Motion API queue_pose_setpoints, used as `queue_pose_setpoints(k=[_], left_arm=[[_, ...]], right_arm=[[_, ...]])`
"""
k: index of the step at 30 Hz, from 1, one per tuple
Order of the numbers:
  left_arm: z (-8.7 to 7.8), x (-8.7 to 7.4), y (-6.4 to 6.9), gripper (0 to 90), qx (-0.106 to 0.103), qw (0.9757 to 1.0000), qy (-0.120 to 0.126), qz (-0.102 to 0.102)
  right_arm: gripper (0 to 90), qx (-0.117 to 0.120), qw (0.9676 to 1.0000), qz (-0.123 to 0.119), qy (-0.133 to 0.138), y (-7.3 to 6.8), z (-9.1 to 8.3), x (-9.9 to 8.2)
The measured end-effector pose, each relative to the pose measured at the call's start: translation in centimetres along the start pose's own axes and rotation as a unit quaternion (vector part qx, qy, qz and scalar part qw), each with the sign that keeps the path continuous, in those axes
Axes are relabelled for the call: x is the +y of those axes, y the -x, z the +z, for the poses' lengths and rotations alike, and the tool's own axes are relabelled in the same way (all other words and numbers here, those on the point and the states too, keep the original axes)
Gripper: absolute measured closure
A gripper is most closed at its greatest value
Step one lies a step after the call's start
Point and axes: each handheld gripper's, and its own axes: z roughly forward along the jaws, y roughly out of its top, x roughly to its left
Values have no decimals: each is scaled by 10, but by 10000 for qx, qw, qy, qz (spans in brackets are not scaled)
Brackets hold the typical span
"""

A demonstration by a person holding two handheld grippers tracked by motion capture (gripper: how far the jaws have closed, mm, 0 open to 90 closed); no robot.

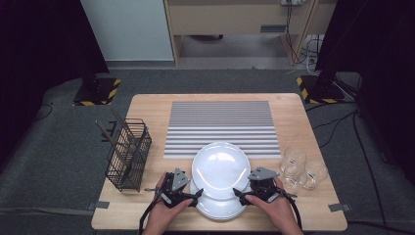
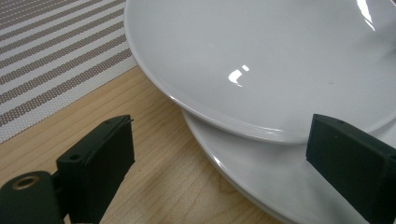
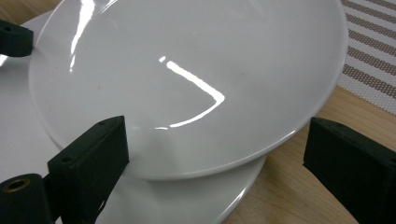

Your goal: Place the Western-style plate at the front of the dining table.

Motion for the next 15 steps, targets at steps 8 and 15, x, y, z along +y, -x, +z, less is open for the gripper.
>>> queue_pose_setpoints(k=[8,15], left_arm=[[0,0,0,72,42,10000,2,1],[2,1,7,66,-78,9999,-4,130]], right_arm=[[92,-27,9999,158,-54,5,4,1],[107,-40,9999,140,-40,6,8,3]])
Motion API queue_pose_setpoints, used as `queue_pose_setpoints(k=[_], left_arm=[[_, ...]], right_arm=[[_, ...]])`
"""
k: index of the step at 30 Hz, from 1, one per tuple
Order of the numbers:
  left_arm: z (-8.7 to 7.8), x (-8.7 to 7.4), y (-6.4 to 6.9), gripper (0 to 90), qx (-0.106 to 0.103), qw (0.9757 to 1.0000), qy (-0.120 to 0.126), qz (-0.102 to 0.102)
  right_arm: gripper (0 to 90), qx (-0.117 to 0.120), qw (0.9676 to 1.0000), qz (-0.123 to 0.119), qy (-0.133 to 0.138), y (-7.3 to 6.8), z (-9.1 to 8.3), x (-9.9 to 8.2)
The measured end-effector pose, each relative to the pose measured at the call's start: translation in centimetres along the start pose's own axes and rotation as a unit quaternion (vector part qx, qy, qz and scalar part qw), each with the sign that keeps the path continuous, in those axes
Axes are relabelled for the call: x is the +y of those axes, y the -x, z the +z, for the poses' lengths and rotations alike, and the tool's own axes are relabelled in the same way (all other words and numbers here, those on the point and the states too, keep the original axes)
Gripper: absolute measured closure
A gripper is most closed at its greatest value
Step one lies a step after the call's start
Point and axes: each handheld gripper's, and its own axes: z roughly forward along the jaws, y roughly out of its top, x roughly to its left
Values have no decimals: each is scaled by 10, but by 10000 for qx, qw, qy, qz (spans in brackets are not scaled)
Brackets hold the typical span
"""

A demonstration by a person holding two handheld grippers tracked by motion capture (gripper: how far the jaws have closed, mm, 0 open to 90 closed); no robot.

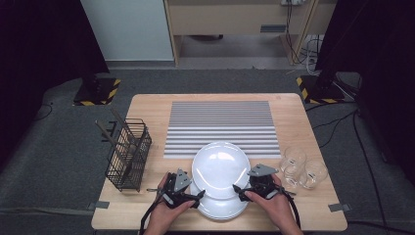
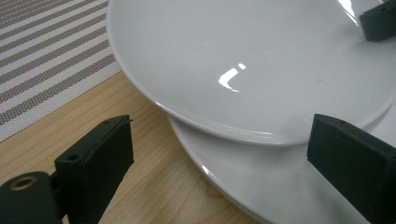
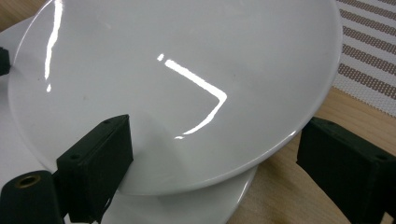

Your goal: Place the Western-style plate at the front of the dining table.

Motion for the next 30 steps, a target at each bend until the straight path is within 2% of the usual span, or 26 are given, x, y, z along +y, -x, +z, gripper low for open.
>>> queue_pose_setpoints(k=[3,10,15,21,24,25,30], left_arm=[[1,1,3,56,-19,10000,-20,88],[1,1,2,58,0,10000,-13,94],[2,1,-1,57,81,10000,7,21],[3,1,-1,70,119,9999,7,38],[5,2,-3,67,144,9999,20,-27],[7,2,-5,68,160,9998,33,-104],[8,3,-8,81,182,9997,22,-129]], right_arm=[[108,-43,10000,-10,-2,0,3,3],[122,-93,9999,-118,-29,2,7,7],[128,-150,9998,-103,-24,5,10,10],[130,-198,9997,-110,-64,7,15,15],[130,-226,9997,-103,-66,7,16,16],[130,-271,9995,-118,-57,8,17,17],[140,-262,9996,-45,-102,11,18,19]])
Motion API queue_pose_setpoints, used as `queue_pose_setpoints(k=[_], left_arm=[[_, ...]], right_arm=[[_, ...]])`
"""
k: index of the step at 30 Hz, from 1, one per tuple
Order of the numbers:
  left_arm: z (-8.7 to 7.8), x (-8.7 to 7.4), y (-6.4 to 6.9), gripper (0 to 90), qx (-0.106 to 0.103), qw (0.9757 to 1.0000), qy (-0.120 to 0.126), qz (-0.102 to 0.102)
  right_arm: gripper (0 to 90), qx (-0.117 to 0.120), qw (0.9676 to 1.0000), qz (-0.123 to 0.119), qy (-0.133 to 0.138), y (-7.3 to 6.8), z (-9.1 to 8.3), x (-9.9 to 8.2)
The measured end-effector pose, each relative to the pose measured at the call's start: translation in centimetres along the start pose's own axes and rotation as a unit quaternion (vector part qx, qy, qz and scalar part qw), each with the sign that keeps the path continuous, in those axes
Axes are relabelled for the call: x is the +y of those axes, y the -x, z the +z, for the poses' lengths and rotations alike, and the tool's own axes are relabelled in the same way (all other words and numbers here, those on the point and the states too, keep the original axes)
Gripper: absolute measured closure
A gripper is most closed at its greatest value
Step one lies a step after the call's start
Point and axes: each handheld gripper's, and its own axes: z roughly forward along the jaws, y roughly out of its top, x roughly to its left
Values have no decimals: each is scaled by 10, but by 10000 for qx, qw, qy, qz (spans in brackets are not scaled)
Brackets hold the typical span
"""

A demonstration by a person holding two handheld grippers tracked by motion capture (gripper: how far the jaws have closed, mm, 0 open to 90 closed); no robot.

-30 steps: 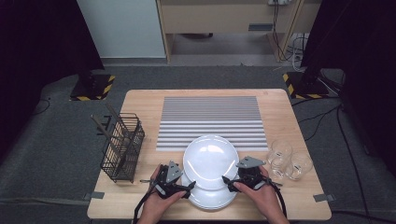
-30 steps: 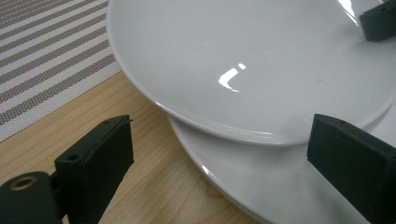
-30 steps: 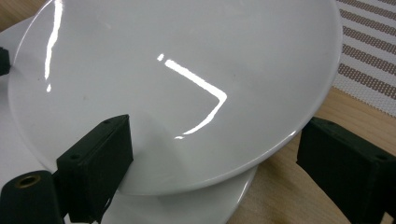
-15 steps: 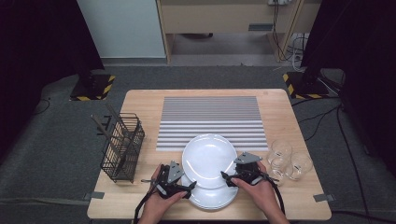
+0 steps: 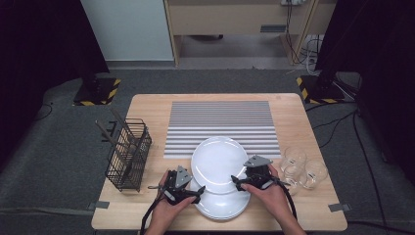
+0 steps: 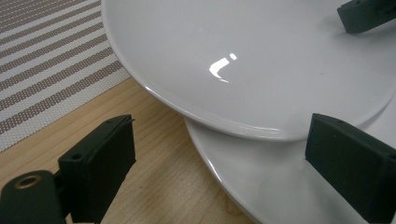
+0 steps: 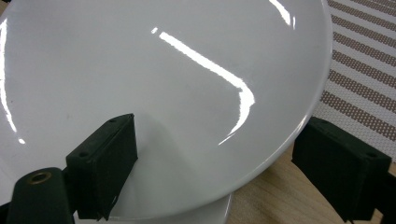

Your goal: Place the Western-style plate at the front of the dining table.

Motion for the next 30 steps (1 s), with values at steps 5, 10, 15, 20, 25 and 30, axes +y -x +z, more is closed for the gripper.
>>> queue_pose_setpoints(k=[5,10,15,20,25,30], left_arm=[[2,0,-2,85,-2,10000,1,-40],[4,1,-6,89,28,9999,10,-96],[4,0,-8,95,65,9998,-10,-162],[4,0,-8,96,65,9998,-8,-164],[4,0,-11,97,91,9998,-12,-184],[2,0,-13,126,88,9997,67,-222]], right_arm=[[141,47,10000,70,26,4,5,3],[141,67,9999,136,17,7,8,5],[159,96,9997,227,57,10,9,7],[201,84,9995,284,96,12,8,7],[216,105,9995,302,86,13,8,7],[230,70,9995,304,104,13,7,7]])
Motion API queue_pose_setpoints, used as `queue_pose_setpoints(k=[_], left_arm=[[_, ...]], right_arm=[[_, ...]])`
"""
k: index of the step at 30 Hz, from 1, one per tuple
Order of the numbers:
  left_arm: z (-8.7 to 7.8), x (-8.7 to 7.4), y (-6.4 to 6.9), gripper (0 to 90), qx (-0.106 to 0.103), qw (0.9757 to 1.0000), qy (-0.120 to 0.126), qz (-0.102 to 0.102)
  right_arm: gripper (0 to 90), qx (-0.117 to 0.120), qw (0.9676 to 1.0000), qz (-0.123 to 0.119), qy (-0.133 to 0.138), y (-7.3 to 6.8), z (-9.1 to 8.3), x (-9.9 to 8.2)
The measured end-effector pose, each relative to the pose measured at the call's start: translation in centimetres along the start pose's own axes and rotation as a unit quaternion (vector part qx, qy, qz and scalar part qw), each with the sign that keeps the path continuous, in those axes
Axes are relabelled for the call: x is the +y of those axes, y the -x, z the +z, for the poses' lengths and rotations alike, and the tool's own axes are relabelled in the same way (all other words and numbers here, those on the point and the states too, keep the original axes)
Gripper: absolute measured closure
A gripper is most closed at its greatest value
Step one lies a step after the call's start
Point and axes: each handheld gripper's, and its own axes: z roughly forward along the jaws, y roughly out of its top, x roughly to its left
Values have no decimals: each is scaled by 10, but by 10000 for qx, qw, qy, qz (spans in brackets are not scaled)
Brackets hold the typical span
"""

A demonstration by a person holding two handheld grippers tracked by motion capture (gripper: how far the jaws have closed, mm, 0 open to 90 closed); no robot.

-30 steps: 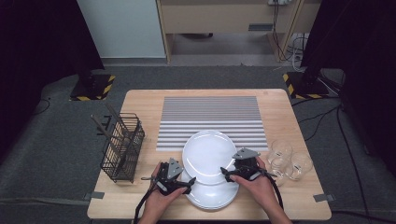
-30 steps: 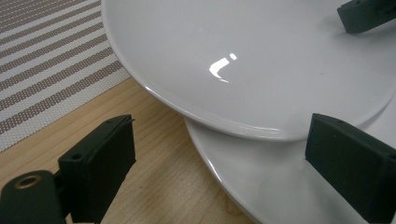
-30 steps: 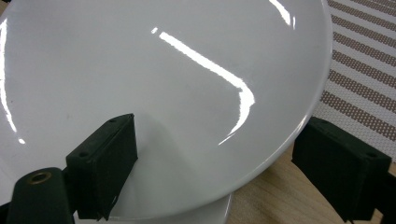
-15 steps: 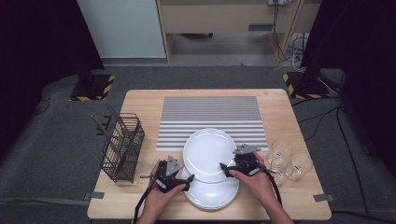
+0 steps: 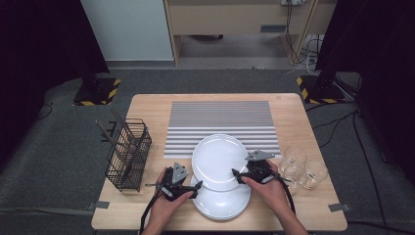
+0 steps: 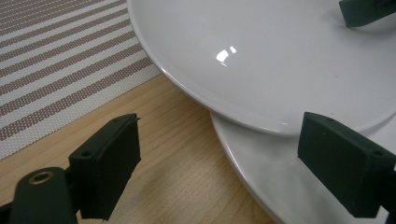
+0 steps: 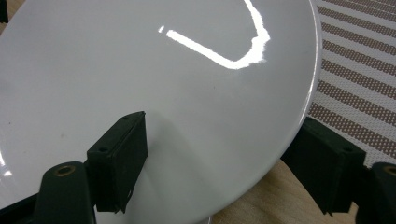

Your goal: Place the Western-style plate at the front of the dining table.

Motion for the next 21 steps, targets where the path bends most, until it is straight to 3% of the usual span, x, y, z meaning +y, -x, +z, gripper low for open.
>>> queue_pose_setpoints(k=[9,11,16,19,21], left_arm=[[-9,14,-6,128,34,9996,260,-71],[-6,22,-17,141,49,9994,264,-205],[6,28,-33,226,-52,9990,177,-409],[11,28,-39,233,-98,9986,74,-516],[15,26,-42,224,-306,9963,0,-800]], right_arm=[[230,-113,9999,-66,40,-2,0,0],[230,-134,9999,-84,66,-3,0,-1],[231,-132,9998,-91,77,-4,0,-1],[232,-142,9998,-99,79,-4,0,-1],[235,-141,9998,-99,75,-4,0,-1]])
